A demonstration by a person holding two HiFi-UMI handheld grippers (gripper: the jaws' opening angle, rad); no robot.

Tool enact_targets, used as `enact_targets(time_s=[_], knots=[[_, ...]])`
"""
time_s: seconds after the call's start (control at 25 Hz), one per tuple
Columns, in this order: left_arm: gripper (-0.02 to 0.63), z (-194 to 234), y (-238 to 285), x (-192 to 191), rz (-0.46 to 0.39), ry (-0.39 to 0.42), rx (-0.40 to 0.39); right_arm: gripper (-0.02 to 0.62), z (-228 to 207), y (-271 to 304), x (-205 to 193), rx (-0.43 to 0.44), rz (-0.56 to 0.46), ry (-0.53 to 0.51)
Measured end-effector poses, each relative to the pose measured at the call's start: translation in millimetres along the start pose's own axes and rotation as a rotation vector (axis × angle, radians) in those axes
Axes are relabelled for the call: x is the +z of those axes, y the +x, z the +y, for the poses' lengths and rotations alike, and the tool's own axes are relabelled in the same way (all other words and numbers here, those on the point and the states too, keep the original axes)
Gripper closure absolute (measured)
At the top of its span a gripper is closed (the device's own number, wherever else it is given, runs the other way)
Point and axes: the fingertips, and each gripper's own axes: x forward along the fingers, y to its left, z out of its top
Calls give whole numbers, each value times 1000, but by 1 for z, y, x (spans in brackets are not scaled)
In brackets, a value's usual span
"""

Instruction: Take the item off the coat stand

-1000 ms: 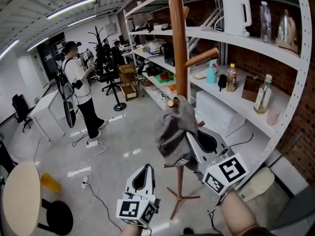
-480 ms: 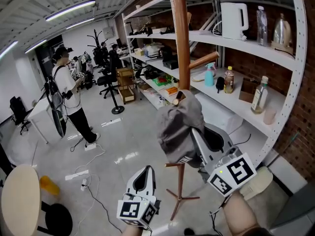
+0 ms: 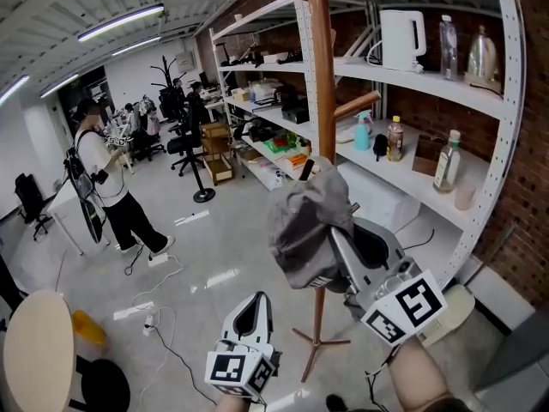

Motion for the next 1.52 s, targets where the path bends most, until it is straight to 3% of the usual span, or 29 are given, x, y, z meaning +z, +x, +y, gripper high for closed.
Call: enact_targets(time_s=[0.24, 0.84, 1.2, 1.52], knots=[[600, 1, -27, -1, 29, -19, -6, 546, 29, -16, -2, -6, 9, 17], [600, -34, -77, -31, 86, -105, -95, 546, 62, -116, -34, -136, 145, 25], [600, -77, -105, -32, 99, -96, -83, 546, 79, -175, -43, -133, 194, 33], [600, -131, -152, -29, 105, -104, -80, 546, 100, -243, -28, -132, 222, 30]])
